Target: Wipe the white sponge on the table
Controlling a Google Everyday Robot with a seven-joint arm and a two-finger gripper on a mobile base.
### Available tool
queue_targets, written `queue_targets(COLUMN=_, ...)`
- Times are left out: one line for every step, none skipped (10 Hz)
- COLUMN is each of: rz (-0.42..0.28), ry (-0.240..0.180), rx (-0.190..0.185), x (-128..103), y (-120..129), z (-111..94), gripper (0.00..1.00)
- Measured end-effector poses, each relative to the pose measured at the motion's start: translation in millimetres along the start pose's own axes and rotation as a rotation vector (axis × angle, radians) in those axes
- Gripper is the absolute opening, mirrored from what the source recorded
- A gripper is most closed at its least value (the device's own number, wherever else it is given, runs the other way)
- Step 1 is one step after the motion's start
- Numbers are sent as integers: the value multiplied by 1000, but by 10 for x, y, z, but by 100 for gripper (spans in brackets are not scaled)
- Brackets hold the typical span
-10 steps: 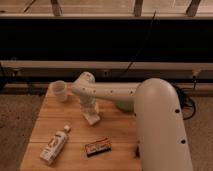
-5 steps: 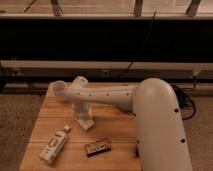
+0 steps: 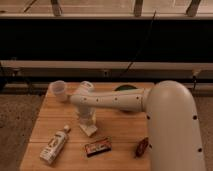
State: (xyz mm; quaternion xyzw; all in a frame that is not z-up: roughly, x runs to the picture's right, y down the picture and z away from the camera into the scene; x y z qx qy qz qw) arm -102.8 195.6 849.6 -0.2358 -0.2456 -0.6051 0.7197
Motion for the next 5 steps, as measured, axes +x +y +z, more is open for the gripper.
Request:
queue_targets(rz=32, ry=6, rx=-4, x=22, y=188, z=-40, gripper=0)
queue_targets(rz=51, ry=11, rx=-8, x=55, y=304, z=-62, gripper=0)
queue_targets(rz=73, ry=14, rx=-13, x=106, y=413, z=-77, gripper=0)
queue_targets(rz=84, ry=14, rx=-15, x=183, y=500, z=-89, gripper=0)
queue_targets(rz=82, ry=11, rx=-13, x=195, y=525, z=-81, gripper=0)
